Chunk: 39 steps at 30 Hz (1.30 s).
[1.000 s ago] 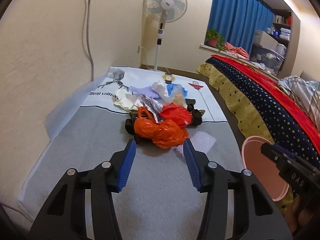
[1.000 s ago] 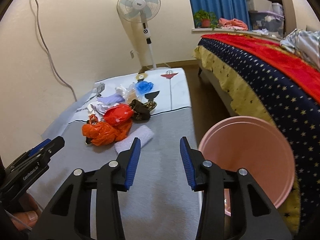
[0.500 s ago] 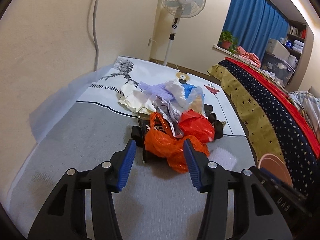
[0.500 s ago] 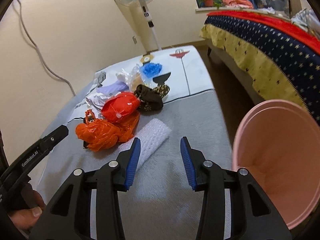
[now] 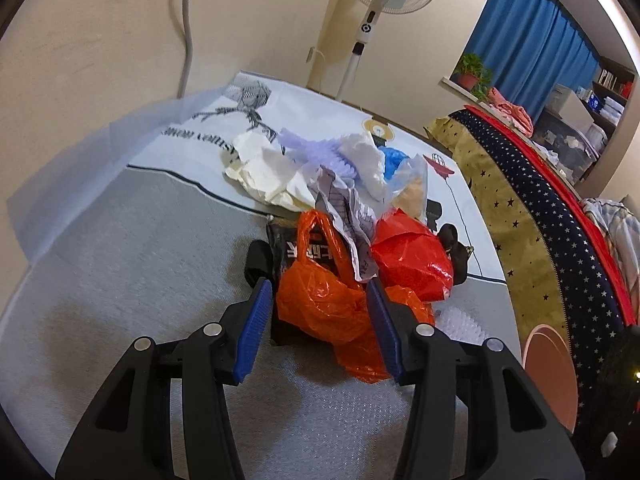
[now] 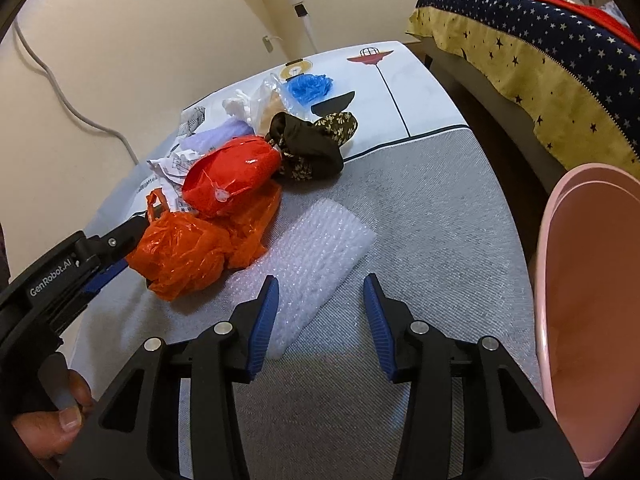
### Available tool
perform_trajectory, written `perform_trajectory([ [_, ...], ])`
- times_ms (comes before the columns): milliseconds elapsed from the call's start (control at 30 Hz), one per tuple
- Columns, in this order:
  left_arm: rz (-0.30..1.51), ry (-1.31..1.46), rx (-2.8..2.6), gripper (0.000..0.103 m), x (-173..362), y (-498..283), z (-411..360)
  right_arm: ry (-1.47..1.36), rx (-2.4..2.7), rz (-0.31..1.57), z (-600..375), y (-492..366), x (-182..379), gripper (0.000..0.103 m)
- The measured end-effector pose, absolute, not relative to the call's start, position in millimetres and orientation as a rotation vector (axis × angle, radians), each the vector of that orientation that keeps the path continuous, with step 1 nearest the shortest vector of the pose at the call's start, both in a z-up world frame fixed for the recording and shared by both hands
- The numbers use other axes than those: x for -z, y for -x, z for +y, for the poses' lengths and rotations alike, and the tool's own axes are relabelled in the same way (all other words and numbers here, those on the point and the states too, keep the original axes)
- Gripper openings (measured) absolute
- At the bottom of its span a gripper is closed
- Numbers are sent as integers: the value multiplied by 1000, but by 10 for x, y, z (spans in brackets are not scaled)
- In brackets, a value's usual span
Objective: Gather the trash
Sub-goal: 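Grasp the white bubble wrap with the right tool while the left tool grasps the orange plastic bag, then carry both items over the pink bin and open both tools to drop them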
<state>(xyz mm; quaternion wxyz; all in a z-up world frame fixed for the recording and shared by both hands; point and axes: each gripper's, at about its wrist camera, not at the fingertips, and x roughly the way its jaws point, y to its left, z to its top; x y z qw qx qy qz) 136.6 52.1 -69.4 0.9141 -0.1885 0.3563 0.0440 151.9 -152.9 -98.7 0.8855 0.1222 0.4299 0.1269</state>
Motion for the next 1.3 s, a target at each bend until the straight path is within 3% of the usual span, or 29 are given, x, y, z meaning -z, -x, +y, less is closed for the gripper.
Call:
perform_trajectory([
  [100,754,402,-74,46,738,-1388,502,-243,-270,891,-1508,-1515,994,40],
  [200,752,397,-70,32,712,-1380,491,-244,-286,891,-1508,-1513,984,27],
  [300,742,399,-75,28,658,-1351,505,-234,-295,876,-1512,-1484,939,14],
  [767,629,323,-76,19,194,-945,437,-155,-255,716,-1727,-1074,339,12],
  [1300,519,251,-18,17,-187,-404,221,-85,-135,605,-2210,-474,-165,12],
])
